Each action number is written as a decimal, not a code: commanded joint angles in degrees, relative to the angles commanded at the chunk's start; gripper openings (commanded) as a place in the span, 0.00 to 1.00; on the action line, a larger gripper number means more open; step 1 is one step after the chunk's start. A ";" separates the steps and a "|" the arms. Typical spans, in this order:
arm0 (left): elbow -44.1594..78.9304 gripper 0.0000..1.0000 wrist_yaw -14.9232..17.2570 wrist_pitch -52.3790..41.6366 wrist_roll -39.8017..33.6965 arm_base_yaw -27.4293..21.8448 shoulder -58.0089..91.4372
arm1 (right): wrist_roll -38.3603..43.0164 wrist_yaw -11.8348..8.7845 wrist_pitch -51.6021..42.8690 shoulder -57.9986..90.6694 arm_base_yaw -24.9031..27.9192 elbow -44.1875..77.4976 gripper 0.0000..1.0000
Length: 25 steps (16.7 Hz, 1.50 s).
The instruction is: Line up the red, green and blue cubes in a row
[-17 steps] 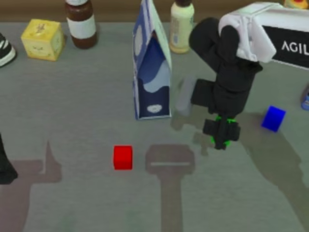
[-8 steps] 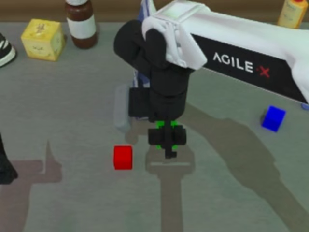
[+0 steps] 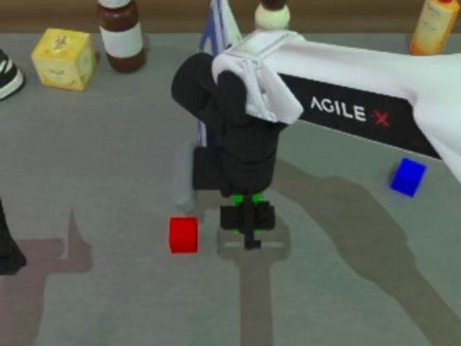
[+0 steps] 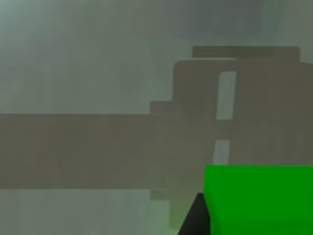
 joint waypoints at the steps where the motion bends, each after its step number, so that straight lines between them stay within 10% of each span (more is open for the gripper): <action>1: 0.00 1.00 0.00 0.00 0.00 0.00 0.00 | 0.02 0.00 2.33 0.50 0.01 -1.64 0.00; 8: 0.00 1.00 0.00 0.00 0.00 0.00 0.00 | -0.06 0.02 7.47 1.89 0.15 -5.83 0.00; 21: 0.00 1.00 0.00 0.00 0.00 0.00 0.00 | -0.06 0.02 7.47 1.89 0.15 -5.83 0.98; 25: 0.00 1.00 0.00 0.00 0.00 0.00 0.00 | -0.06 0.02 7.47 1.89 0.15 -5.83 1.00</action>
